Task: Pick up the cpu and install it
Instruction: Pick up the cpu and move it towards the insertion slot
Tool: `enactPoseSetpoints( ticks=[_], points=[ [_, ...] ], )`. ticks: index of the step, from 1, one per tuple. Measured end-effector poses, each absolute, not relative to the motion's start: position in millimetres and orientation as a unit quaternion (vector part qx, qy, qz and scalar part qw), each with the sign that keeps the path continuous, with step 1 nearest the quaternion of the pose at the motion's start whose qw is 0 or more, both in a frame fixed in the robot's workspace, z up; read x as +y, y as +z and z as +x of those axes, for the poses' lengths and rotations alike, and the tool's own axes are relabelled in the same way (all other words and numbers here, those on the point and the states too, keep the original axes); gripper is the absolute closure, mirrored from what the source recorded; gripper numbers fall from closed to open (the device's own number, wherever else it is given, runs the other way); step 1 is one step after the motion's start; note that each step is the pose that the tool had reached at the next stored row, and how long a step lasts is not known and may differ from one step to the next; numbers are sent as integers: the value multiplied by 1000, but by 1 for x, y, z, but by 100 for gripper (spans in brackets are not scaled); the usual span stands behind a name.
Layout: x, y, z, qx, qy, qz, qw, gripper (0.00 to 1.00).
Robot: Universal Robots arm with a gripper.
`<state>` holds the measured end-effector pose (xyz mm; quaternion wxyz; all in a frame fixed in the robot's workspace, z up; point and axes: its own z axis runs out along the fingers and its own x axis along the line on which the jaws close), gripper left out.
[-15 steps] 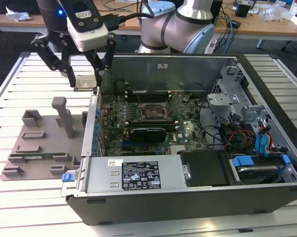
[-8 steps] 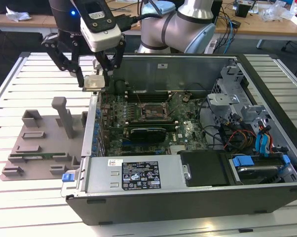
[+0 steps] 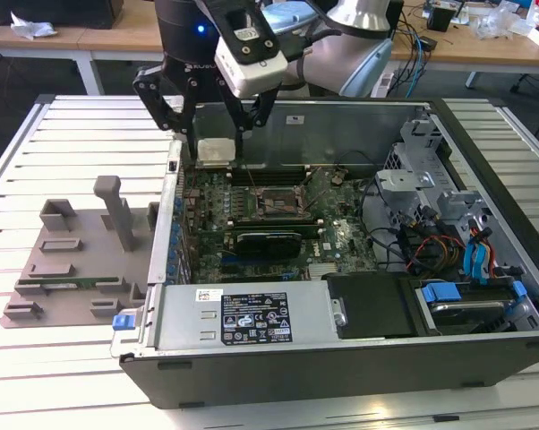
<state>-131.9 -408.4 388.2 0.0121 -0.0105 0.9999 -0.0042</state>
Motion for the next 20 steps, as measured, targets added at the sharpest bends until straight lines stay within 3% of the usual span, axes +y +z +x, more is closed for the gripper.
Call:
enactPoseSetpoints(
  ticks=[20],
  points=[
    [-407,380,-98,1000,-4,-10,12,45]
  ],
)
